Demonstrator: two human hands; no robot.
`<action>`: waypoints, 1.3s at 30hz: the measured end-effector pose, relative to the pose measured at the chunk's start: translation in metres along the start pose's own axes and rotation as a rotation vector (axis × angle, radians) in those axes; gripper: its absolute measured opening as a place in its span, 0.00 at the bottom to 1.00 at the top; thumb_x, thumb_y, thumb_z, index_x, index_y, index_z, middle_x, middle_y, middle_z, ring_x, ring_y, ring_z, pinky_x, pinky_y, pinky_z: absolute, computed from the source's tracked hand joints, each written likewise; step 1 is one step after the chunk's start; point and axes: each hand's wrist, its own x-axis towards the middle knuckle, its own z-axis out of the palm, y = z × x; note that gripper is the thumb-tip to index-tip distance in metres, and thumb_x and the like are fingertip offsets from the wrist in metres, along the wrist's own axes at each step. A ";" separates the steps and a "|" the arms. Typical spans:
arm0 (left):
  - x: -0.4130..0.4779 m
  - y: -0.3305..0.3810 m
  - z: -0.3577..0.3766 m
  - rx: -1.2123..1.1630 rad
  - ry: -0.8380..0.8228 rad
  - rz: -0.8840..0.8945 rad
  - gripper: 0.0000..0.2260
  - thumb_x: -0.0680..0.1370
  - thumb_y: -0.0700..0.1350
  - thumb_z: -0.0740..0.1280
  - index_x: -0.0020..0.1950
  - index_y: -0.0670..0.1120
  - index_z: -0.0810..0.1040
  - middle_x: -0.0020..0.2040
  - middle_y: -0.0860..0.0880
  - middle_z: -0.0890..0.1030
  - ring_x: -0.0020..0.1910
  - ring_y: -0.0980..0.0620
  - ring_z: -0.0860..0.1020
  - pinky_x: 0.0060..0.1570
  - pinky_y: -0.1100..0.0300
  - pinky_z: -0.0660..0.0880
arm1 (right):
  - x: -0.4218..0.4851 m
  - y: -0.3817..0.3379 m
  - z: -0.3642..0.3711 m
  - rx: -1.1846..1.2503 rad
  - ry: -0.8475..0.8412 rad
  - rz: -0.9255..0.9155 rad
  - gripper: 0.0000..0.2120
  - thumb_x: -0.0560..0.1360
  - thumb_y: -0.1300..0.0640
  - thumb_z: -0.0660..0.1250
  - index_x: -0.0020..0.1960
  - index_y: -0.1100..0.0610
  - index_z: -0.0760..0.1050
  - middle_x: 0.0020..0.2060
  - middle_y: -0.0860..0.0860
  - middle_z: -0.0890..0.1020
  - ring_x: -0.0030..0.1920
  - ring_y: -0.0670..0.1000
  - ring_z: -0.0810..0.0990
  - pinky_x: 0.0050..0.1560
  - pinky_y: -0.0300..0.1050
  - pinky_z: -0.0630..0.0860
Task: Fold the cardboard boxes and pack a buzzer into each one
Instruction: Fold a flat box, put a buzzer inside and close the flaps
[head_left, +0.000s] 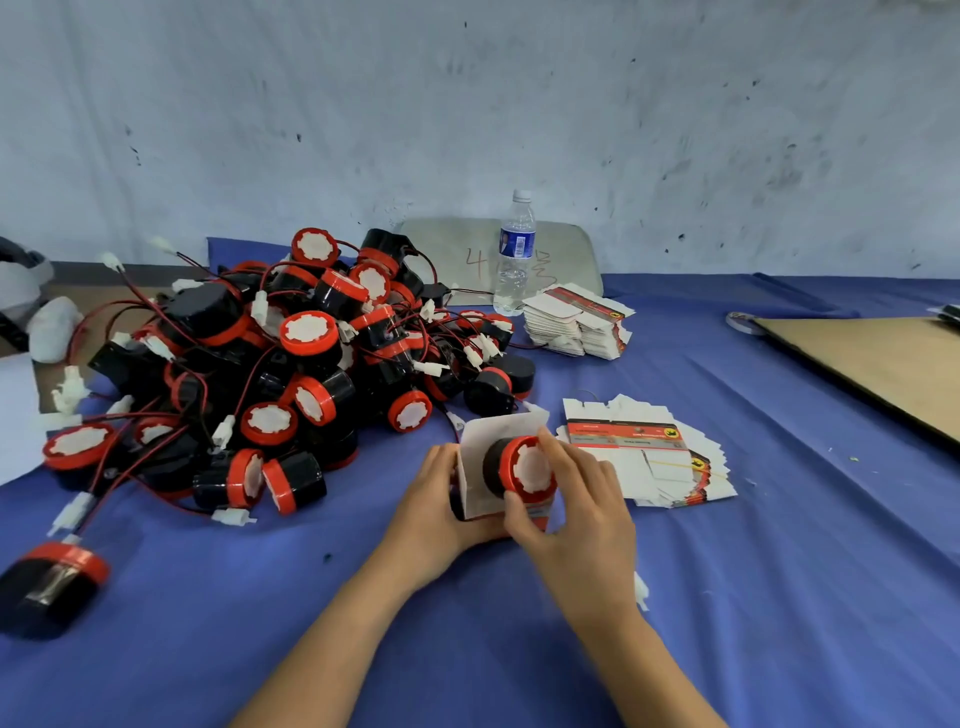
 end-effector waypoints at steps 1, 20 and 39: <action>0.000 0.000 0.002 0.032 0.002 0.018 0.24 0.64 0.49 0.80 0.51 0.57 0.70 0.52 0.54 0.75 0.47 0.63 0.75 0.44 0.64 0.74 | 0.000 0.000 0.001 -0.054 -0.023 -0.019 0.25 0.64 0.54 0.74 0.59 0.60 0.80 0.50 0.51 0.83 0.47 0.54 0.79 0.36 0.44 0.79; -0.021 0.011 0.025 0.309 0.132 0.099 0.27 0.78 0.44 0.67 0.76 0.46 0.63 0.78 0.51 0.57 0.64 0.61 0.72 0.55 0.74 0.65 | -0.001 -0.003 -0.005 -0.023 -0.323 -0.056 0.12 0.65 0.70 0.71 0.45 0.58 0.84 0.45 0.50 0.85 0.43 0.53 0.82 0.35 0.45 0.81; -0.020 0.013 0.031 0.482 0.200 0.100 0.09 0.78 0.51 0.67 0.57 0.50 0.76 0.75 0.49 0.61 0.66 0.47 0.67 0.57 0.58 0.72 | 0.011 0.007 -0.017 -0.096 -0.145 0.001 0.07 0.67 0.70 0.75 0.40 0.61 0.82 0.35 0.53 0.82 0.34 0.58 0.79 0.29 0.47 0.76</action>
